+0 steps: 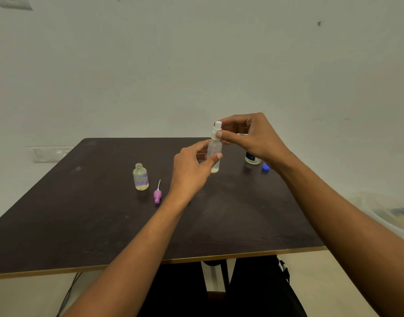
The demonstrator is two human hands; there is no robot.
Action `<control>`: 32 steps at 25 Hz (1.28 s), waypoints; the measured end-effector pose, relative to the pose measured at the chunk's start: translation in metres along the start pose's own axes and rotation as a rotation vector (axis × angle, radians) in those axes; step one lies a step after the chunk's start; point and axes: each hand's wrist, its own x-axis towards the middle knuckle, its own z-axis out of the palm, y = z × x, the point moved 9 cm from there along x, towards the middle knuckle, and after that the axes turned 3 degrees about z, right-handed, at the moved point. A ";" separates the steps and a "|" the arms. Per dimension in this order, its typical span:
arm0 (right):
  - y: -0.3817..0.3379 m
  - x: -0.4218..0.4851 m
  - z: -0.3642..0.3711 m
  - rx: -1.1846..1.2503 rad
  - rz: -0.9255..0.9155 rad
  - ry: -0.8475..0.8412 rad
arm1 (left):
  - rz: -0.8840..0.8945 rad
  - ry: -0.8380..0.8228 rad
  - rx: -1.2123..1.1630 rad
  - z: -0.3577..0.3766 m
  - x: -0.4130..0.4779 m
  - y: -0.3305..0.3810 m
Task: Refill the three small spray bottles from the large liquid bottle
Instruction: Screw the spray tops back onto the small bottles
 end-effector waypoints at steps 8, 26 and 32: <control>0.003 0.000 -0.001 -0.008 0.030 0.032 | -0.001 -0.007 -0.010 0.000 -0.001 0.003; -0.008 0.006 0.001 0.047 0.012 -0.078 | 0.010 0.002 -0.032 -0.006 -0.005 0.014; -0.011 0.005 0.007 0.171 0.034 -0.142 | 0.014 -0.011 -0.045 -0.006 -0.005 0.016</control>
